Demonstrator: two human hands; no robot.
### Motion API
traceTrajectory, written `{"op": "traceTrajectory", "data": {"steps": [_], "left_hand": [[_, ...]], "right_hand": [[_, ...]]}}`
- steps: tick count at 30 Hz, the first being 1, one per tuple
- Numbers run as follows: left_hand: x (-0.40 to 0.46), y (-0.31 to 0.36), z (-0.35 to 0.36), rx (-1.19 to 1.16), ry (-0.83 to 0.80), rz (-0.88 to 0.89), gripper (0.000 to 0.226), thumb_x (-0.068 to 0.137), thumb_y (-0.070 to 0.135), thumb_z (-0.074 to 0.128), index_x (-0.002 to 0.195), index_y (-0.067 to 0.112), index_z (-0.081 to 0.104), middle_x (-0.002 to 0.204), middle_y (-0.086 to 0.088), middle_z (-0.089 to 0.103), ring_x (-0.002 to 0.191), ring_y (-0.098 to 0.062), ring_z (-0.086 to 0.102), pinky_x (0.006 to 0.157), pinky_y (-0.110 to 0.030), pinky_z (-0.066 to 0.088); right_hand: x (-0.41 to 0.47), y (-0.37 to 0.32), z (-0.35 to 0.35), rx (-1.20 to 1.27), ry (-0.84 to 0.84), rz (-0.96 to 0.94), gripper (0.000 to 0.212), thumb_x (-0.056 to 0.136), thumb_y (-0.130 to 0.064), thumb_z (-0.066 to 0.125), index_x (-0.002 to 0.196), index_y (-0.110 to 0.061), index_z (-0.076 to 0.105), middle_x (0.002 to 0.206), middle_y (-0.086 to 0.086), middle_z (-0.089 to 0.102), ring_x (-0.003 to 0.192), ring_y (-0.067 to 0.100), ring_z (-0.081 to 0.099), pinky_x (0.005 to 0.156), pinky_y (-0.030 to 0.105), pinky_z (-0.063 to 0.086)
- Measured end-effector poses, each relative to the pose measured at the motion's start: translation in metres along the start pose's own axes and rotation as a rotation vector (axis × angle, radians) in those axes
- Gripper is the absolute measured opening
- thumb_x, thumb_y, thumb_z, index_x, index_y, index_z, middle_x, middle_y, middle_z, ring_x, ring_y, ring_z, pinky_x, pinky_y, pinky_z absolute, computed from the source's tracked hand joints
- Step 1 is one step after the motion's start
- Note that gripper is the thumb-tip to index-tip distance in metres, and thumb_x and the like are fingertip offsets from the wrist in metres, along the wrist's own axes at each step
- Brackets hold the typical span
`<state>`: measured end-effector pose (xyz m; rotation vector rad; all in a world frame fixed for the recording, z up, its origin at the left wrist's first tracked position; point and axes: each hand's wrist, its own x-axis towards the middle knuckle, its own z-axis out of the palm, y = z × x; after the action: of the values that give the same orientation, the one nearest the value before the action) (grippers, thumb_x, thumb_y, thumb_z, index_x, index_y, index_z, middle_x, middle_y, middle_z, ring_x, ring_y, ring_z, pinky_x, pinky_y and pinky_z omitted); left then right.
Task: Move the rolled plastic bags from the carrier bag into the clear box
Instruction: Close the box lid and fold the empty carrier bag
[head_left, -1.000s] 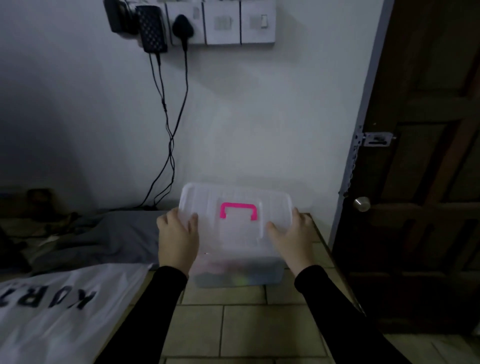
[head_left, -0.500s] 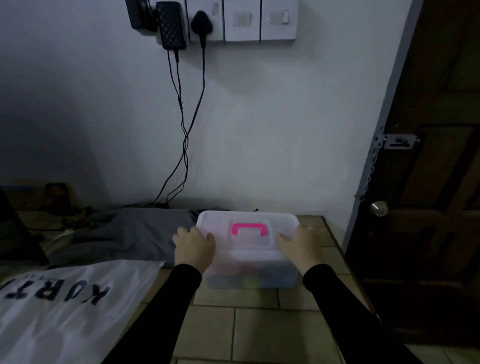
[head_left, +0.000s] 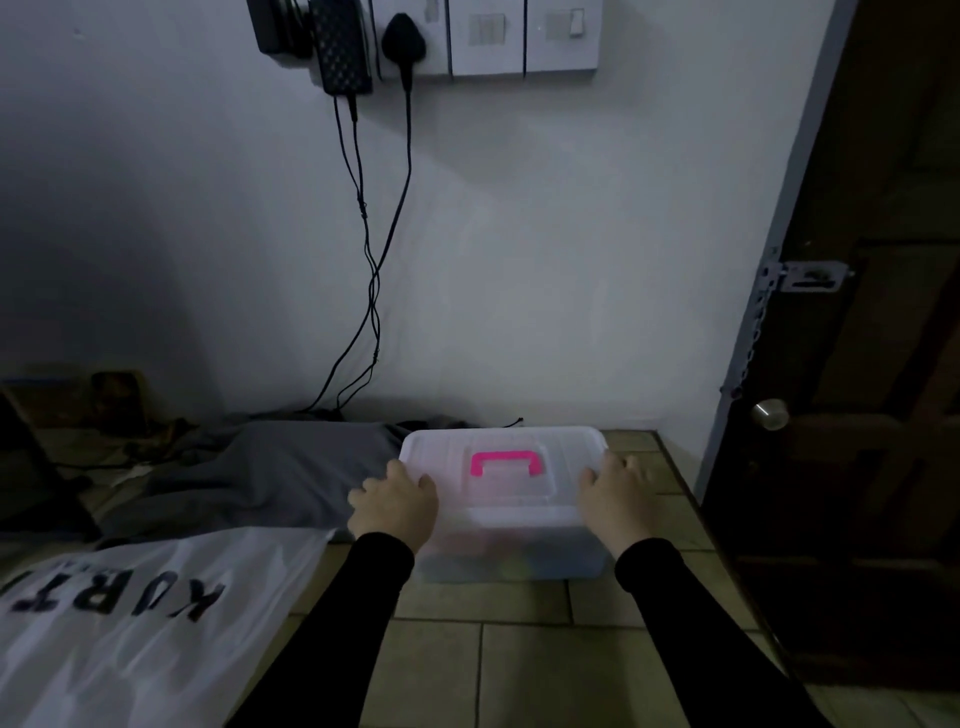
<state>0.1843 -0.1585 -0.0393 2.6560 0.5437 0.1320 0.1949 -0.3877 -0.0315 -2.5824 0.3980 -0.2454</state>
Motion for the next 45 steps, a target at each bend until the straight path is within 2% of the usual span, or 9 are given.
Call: {"op": "traceTrajectory", "data": {"steps": [3, 8, 15, 19, 25, 31, 35, 41, 45], "left_hand": [[-0.004, -0.006, 0.002, -0.187, -0.035, -0.019, 0.042, 0.095, 0.044, 0.038, 0.125, 0.014, 0.037, 0.121, -0.020, 0.055, 0.110, -0.040, 0.051, 0.090, -0.041, 0.041], [-0.019, 0.004, 0.000, -0.032, 0.235, 0.095, 0.033, 0.094, 0.022, 0.042, 0.124, 0.009, 0.047, 0.119, -0.013, 0.048, 0.110, -0.033, 0.051, 0.082, -0.042, 0.046], [-0.016, 0.008, -0.001, 0.005, 0.234, 0.110, 0.025, 0.094, 0.017, 0.040, 0.113, 0.005, 0.052, 0.118, -0.013, 0.048, 0.110, -0.031, 0.051, 0.084, -0.041, 0.045], [-0.015, 0.005, 0.003, 0.027, 0.232, 0.131, 0.027, 0.096, 0.016, 0.038, 0.113, 0.001, 0.052, 0.117, -0.016, 0.048, 0.106, -0.033, 0.047, 0.083, -0.038, 0.042], [-0.015, 0.005, 0.004, -0.076, 0.226, 0.119, 0.029, 0.096, 0.018, 0.038, 0.116, 0.001, 0.052, 0.119, -0.018, 0.049, 0.105, -0.034, 0.046, 0.087, -0.038, 0.038], [-0.035, -0.008, 0.009, -0.085, 0.173, 0.319, 0.063, 0.077, 0.040, 0.069, 0.128, 0.015, 0.040, 0.117, -0.028, 0.050, 0.094, -0.041, 0.050, 0.075, -0.048, 0.048], [-0.034, -0.004, 0.008, -0.199, 0.116, 0.241, 0.120, 0.052, 0.090, 0.041, 0.143, 0.012, 0.027, 0.129, -0.010, 0.035, 0.118, -0.032, 0.039, 0.100, -0.040, 0.039], [-0.026, 0.013, 0.013, -0.218, 0.007, 0.321, 0.140, 0.036, 0.089, 0.059, 0.145, 0.012, 0.019, 0.134, -0.008, 0.027, 0.127, -0.031, 0.033, 0.107, -0.039, 0.035], [-0.022, 0.034, 0.020, -0.080, 0.049, 0.297, 0.145, 0.037, 0.097, 0.048, 0.144, 0.004, 0.020, 0.134, -0.011, 0.030, 0.121, -0.033, 0.039, 0.103, -0.040, 0.037]], "right_hand": [[-0.002, 0.000, 0.001, 0.130, -0.047, 0.081, 0.052, 0.095, -0.035, 0.041, 0.143, -0.016, 0.034, 0.140, 0.020, 0.036, 0.123, 0.037, 0.044, 0.098, 0.043, 0.039], [-0.002, 0.001, 0.000, 0.186, -0.083, 0.065, 0.054, 0.094, -0.033, 0.044, 0.144, -0.014, 0.033, 0.136, 0.019, 0.050, 0.121, 0.036, 0.051, 0.096, 0.039, 0.042], [-0.005, -0.002, 0.001, 0.153, -0.031, 0.087, 0.059, 0.088, -0.039, 0.047, 0.141, -0.016, 0.035, 0.134, 0.018, 0.050, 0.122, 0.038, 0.046, 0.100, 0.046, 0.043], [-0.010, -0.005, -0.002, 0.099, 0.039, 0.074, 0.069, 0.091, -0.033, 0.049, 0.149, -0.012, 0.019, 0.143, 0.014, 0.044, 0.131, 0.036, 0.035, 0.102, 0.044, 0.038], [-0.013, -0.009, -0.003, -0.064, 0.095, -0.005, 0.049, 0.094, -0.030, 0.046, 0.134, -0.002, 0.043, 0.131, 0.015, 0.055, 0.120, 0.031, 0.045, 0.098, 0.037, 0.038], [-0.034, -0.004, 0.003, -0.130, 0.080, -0.101, 0.074, 0.095, -0.046, 0.035, 0.147, 0.005, 0.020, 0.151, 0.017, 0.031, 0.132, 0.030, 0.030, 0.110, 0.035, 0.027], [-0.037, 0.001, 0.001, -0.218, 0.031, -0.084, 0.081, 0.095, -0.050, 0.032, 0.147, 0.009, 0.012, 0.154, 0.020, 0.022, 0.138, 0.032, 0.022, 0.116, 0.037, 0.016], [-0.018, 0.004, 0.000, -0.229, 0.009, 0.031, 0.090, 0.089, -0.057, 0.033, 0.147, 0.008, 0.007, 0.156, 0.020, 0.016, 0.141, 0.034, 0.015, 0.115, 0.041, 0.017], [-0.006, 0.012, -0.008, -0.190, 0.057, 0.019, 0.089, 0.089, -0.056, 0.039, 0.148, 0.005, 0.011, 0.154, 0.018, 0.021, 0.140, 0.031, 0.017, 0.113, 0.040, 0.023]]}}
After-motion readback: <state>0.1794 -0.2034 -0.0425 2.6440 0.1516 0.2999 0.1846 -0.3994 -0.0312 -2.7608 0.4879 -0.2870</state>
